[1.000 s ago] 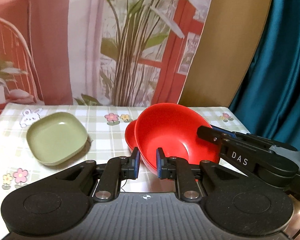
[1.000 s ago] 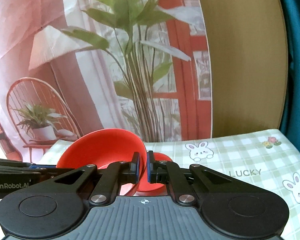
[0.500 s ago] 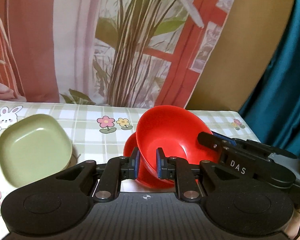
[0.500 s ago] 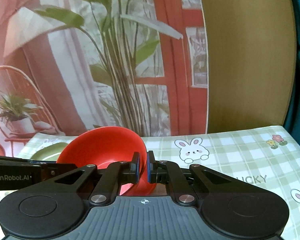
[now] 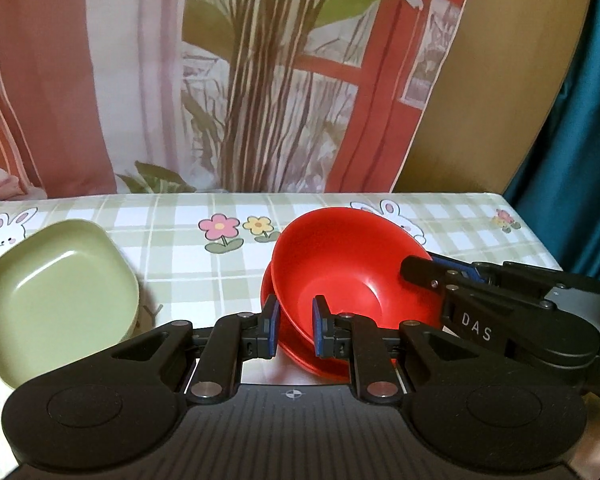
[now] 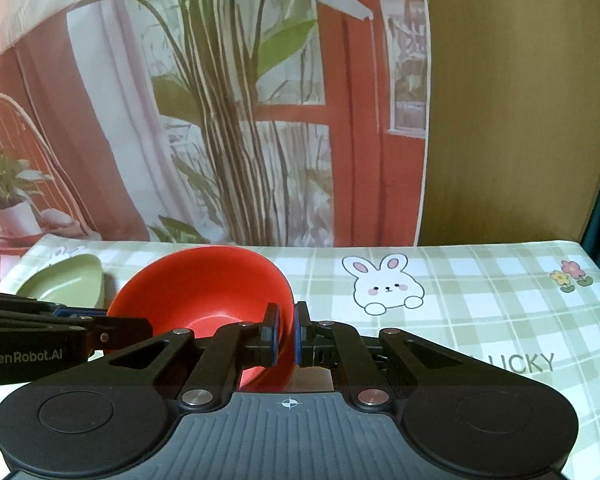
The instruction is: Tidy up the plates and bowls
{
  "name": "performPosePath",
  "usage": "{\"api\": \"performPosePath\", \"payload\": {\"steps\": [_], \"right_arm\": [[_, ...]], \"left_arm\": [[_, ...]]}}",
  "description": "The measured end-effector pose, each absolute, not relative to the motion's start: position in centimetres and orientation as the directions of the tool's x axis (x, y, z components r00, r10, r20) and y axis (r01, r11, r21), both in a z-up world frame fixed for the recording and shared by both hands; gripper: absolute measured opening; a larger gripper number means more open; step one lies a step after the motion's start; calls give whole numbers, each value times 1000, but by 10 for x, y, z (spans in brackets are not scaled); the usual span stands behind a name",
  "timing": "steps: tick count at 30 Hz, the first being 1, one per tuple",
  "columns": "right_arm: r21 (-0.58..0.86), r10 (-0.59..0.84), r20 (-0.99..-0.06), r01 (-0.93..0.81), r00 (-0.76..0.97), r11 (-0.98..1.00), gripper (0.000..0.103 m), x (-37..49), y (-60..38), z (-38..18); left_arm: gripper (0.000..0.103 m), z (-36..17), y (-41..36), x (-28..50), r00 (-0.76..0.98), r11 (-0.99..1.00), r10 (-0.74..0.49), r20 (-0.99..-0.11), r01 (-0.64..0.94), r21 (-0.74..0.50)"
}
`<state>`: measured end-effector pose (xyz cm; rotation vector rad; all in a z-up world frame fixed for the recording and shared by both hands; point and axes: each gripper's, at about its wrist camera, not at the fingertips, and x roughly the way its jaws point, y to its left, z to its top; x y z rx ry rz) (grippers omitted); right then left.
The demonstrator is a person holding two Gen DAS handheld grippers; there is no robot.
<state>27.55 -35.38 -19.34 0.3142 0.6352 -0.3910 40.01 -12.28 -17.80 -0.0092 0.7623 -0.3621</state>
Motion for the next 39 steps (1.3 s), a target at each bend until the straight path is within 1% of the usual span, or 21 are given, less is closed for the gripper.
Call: {"api": "performPosePath", "payload": {"steps": [9,11,12,13,15,17,21,23,25,27,29,32,39], "right_arm": [[130,-265,-655,451,708,883,7,278,-353,-201],[122,-264,-661,449,702,885,8,278,-352,-202],[118,-265,-665,449,698,886,8,279,-352,-202],[116,-264,-668,448,696,886,9,279,-352,-203],[116,-258,-672,444,694,889,12,280,-352,-204],[99,-270,-681,451,681,887,12,280,-351,-205],[125,-260,-686,462,679,878,14,274,-355,-201],[135,-266,-672,467,691,874,15,269,-355,-193],[152,-257,-655,457,711,876,17,264,-355,-183],[172,-229,-639,427,735,888,17,261,-353,-172],[180,-183,-630,371,755,911,17,262,-348,-162],[189,-100,-640,283,762,940,17,266,-337,-149],[231,55,-663,134,746,964,17,294,-299,-120]], "left_arm": [[18,-181,-126,401,678,947,-290,-675,306,-100],[27,-180,-126,402,673,946,-293,-679,306,-105],[36,-180,-124,402,667,945,-302,-682,306,-119],[38,-180,-122,402,664,943,-310,-680,304,-132],[38,-179,-119,401,667,944,-310,-678,298,-139],[38,-177,-113,399,670,948,-303,-678,284,-142],[38,-167,-89,393,686,951,-300,-663,265,-156],[40,-159,-69,386,702,956,-288,-652,248,-156],[47,-152,-48,382,715,962,-269,-645,225,-152],[51,-144,-22,378,728,971,-238,-644,195,-138],[52,-138,7,372,740,979,-203,-641,155,-131],[53,-131,47,363,749,983,-173,-640,91,-160],[54,-131,95,358,765,980,-116,-633,-14,-197]]}}
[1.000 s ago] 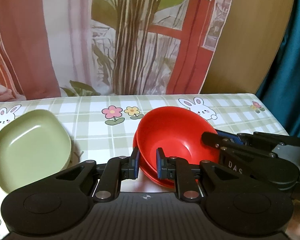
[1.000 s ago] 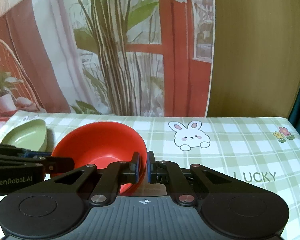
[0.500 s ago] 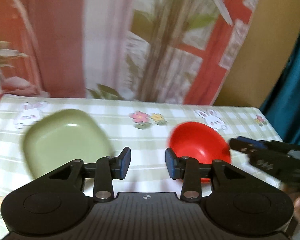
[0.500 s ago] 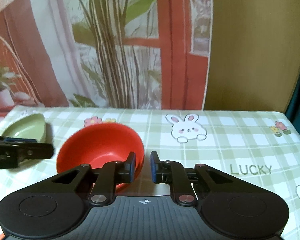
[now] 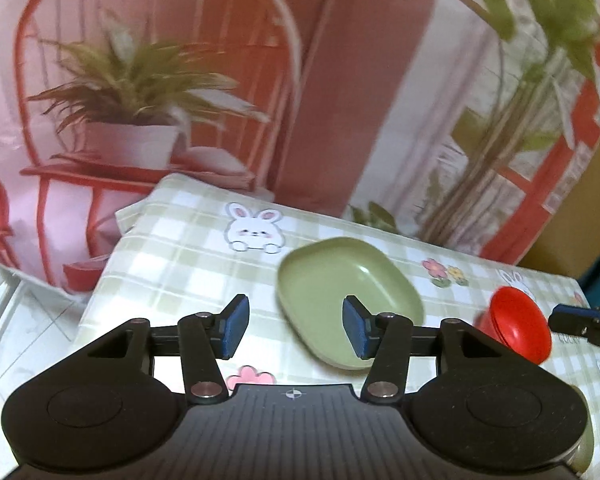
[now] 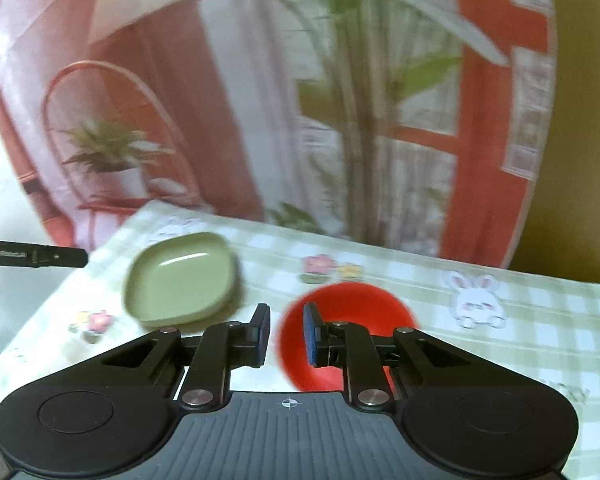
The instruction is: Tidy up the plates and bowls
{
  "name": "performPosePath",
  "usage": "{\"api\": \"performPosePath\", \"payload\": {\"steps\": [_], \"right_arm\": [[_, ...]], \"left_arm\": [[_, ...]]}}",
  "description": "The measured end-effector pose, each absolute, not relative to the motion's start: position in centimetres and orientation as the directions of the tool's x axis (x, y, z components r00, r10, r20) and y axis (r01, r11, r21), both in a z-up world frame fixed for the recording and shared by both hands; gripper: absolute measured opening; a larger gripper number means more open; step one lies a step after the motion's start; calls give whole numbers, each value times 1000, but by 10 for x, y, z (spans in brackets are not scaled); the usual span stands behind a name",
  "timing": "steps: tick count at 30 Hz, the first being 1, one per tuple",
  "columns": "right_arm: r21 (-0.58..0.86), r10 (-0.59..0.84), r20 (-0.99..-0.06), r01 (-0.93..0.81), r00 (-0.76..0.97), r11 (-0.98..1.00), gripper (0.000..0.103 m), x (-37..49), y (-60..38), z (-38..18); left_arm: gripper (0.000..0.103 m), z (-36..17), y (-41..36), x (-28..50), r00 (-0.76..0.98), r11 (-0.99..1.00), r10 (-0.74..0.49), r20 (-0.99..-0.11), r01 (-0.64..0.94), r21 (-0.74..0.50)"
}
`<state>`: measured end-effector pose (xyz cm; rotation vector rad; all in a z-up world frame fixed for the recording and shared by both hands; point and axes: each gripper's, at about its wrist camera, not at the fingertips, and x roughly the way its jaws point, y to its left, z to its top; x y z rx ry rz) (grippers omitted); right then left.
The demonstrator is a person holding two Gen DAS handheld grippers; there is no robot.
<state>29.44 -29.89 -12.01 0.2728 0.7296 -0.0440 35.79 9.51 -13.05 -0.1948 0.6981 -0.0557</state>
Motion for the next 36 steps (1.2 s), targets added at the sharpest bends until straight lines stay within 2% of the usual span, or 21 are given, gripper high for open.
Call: {"api": "performPosePath", "payload": {"steps": [8,16,23,25,27,29,32,36], "right_arm": [[216,150,-693,5,705,976,17,356,-249,-128],[113,58,-737,38,673,993,17,422,-234,-168],[84,12,-775,85,632,993,18,449,-235,-199],[67,-5,-775,90,632,994,20,451,-234,-202],[59,-12,-773,91,634,994,20,454,-234,-203],[48,-21,-773,92,634,995,19,456,-232,-202],[27,-37,-776,91,630,995,19,459,-230,-201],[17,-40,-782,85,622,996,19,462,-230,-204]], "left_arm": [[54,-157,87,379,769,977,-112,-629,-32,-212],[53,-193,87,403,744,962,-79,-663,-118,-247],[50,-202,83,407,736,959,-101,-670,-107,-263],[42,-203,79,408,734,963,-101,-671,-96,-250],[40,-204,78,409,731,965,-99,-675,-95,-244],[34,-205,77,409,731,963,-102,-675,-97,-250],[19,-207,77,409,724,965,-81,-685,-115,-237],[17,-209,80,405,727,964,-86,-682,-113,-242]]}}
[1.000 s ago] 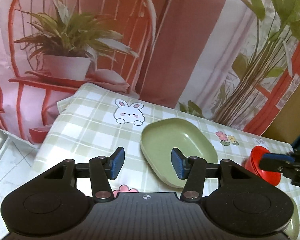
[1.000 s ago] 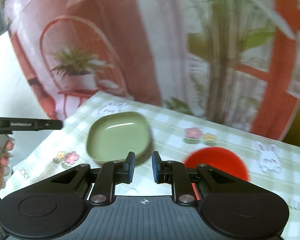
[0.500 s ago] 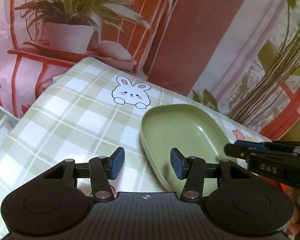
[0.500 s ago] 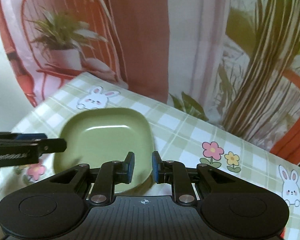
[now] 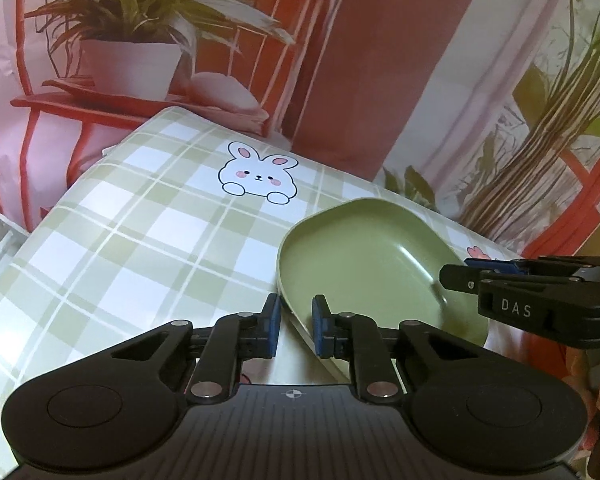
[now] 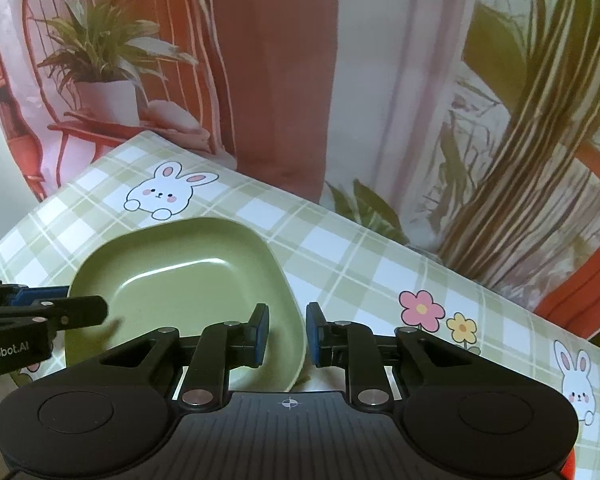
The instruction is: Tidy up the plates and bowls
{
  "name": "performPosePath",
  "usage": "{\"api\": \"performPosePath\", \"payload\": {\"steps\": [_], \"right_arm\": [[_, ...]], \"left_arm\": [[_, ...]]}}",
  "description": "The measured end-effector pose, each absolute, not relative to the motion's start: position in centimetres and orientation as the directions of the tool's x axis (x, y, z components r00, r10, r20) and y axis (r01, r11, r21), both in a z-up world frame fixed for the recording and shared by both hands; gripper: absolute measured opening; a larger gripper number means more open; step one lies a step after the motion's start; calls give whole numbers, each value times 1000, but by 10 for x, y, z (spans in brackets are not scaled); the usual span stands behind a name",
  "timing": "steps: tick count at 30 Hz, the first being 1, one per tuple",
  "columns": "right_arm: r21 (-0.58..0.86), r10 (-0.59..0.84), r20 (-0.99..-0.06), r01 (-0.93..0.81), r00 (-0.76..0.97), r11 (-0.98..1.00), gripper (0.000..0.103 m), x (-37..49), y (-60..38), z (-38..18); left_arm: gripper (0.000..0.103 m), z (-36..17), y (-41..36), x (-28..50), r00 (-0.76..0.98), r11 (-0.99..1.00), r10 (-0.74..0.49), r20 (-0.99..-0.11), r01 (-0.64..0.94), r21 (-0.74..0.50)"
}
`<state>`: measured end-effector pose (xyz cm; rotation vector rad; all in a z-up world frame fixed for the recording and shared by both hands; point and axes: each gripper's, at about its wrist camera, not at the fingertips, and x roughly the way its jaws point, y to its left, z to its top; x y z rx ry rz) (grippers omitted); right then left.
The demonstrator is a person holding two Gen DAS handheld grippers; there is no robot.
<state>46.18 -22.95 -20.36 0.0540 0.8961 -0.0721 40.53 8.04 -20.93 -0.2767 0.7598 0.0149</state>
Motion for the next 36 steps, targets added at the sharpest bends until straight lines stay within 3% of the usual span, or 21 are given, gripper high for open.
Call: {"api": "performPosePath", "payload": {"steps": [10,25,36], "right_arm": [[93,3,-791,116,612,989,6,446,-232,-200],[201,31,-695,152,718,968,4,365,-233,-135],[255,5,-649,211,761,944,4,289,-244,-120]], "left_arm": [[15,-198,82,392,719,964,-66,-692,-132,-229],[15,-138,46,321,769,981,-46,-638,-86,-174],[15,-133,11,273,760,980,-88,-644,-51,-194]]}}
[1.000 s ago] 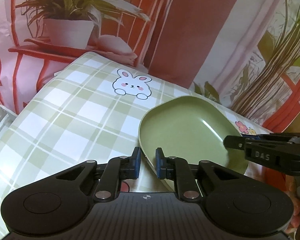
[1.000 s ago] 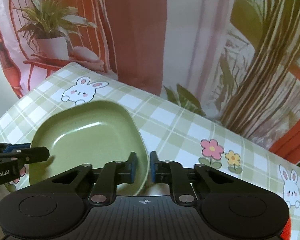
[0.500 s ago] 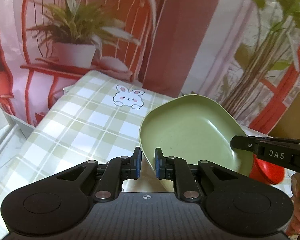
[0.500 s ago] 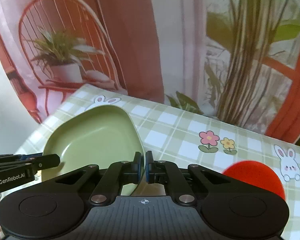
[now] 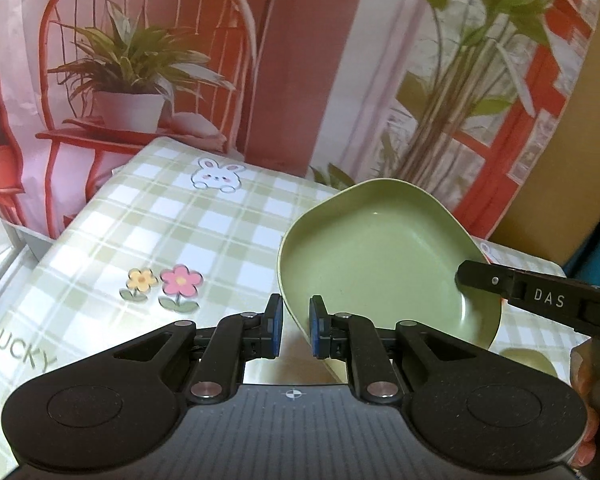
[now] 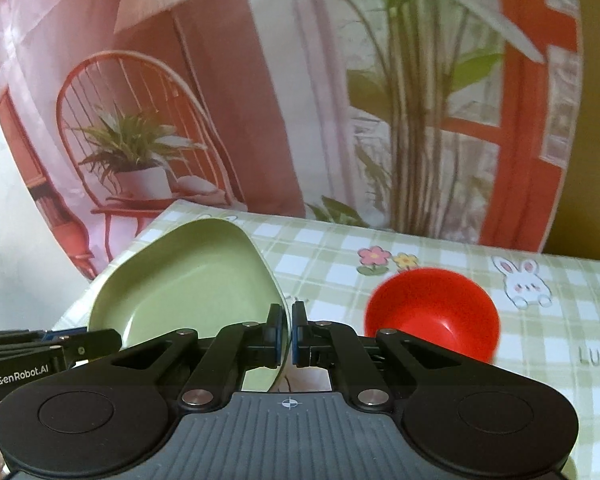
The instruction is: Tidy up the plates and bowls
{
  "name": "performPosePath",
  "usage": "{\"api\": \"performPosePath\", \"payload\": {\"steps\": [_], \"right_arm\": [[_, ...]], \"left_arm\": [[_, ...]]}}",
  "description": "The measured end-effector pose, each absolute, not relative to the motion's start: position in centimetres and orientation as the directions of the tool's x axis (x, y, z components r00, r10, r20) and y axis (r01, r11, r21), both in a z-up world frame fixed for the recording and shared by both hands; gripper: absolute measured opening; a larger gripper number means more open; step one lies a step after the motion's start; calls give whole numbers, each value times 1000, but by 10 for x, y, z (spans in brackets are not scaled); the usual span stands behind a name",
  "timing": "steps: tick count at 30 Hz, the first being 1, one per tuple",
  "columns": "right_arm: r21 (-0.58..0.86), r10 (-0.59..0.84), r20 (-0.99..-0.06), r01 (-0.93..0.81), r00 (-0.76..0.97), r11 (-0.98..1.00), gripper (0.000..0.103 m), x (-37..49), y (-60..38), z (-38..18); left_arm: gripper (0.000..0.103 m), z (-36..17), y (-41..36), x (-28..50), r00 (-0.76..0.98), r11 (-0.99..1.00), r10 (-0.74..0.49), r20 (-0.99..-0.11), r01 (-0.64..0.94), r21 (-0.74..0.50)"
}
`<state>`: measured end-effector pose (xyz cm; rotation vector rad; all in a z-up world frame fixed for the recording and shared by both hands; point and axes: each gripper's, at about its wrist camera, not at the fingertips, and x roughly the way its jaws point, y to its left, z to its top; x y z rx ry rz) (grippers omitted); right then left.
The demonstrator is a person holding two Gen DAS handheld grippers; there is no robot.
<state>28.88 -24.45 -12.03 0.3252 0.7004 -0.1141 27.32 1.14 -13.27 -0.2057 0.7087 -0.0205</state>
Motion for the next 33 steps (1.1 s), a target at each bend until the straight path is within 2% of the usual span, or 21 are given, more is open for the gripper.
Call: {"api": "performPosePath", "payload": {"steps": [18,33], "right_arm": [[388,-27,-579,304,815,870,6,201,-253,-129],[433,-17,-596,339,803,835,7,172,-254,-155]], "left_arm": [[15,-141,-18,229,740,981,-104,-664,-31,-189],[15,-157,-24,212,703,982,-121,-701,-19,-189]]}}
